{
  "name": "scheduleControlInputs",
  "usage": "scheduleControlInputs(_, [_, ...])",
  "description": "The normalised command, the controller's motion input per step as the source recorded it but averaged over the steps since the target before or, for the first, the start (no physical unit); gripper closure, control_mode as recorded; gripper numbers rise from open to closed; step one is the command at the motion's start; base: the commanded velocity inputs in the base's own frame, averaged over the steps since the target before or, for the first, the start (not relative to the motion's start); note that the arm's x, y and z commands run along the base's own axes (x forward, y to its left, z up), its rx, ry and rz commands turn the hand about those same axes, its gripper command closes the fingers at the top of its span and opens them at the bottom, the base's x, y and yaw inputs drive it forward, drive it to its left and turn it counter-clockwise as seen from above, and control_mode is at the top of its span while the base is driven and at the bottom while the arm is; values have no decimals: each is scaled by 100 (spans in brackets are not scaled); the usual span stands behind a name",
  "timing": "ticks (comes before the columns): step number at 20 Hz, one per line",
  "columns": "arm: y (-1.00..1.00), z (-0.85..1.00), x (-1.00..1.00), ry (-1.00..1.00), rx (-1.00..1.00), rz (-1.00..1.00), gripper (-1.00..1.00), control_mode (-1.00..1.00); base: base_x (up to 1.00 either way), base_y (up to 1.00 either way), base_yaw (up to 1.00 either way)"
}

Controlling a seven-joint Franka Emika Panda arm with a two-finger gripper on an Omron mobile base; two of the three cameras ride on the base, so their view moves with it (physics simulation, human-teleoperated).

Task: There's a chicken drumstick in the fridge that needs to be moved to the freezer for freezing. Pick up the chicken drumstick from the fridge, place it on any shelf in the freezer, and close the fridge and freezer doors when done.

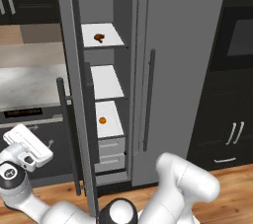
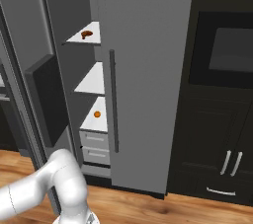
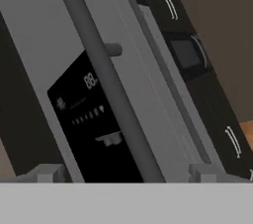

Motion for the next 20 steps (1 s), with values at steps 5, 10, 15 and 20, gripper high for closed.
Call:
scheduleControlInputs(5, [-7,-5,22,0,0,0,-100,-100,0,0,0])
scheduleControlInputs(10, [-18,0,5,0,0,0,-100,-100,0,0,0])
scheduleControlInputs(15, [-25,0,9,0,0,0,-100,-100,0,0,0])
scheduleControlInputs(20, [-47,0,16,7,0,0,-100,-100,0,0,0])
